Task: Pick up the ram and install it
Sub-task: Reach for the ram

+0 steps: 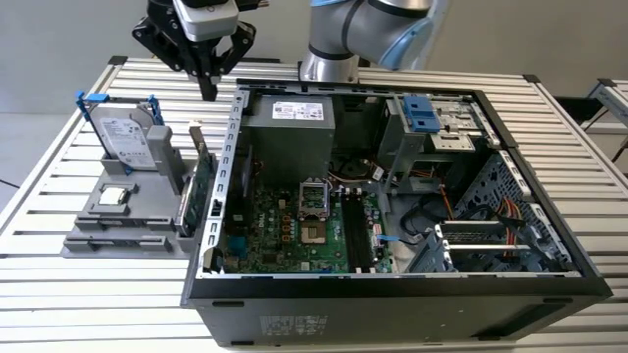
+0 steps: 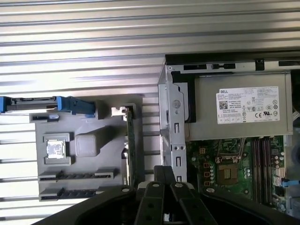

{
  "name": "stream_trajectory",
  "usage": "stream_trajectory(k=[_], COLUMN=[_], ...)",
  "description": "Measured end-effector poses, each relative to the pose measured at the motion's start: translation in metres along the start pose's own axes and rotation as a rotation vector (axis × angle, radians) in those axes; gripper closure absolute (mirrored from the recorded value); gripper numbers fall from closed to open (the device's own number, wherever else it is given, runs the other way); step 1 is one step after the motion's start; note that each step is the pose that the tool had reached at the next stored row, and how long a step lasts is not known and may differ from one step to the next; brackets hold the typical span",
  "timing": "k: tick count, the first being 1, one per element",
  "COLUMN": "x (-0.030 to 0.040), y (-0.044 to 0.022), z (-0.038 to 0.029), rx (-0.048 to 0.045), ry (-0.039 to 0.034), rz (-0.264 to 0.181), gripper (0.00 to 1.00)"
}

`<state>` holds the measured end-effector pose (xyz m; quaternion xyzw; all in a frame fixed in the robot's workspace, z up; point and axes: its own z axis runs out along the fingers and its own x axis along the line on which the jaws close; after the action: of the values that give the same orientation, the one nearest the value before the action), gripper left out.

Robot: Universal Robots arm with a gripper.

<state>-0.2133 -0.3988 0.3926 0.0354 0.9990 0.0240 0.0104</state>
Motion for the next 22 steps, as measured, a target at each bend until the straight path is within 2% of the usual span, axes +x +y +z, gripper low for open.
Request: stream_trajectory(k=[15,16,22], x=[0.0203,0.0252,0.0333], y=[-0.0014,-0.0018,-0.0023], z=[-0.0005,-0.0006,-0.0007], rx=[0.0000,0.0000,0.0000], ry=[0.0000,0.0000,0.0000], rz=[0.000,0.000,0.000], gripper=[1.00,1.00,1.00])
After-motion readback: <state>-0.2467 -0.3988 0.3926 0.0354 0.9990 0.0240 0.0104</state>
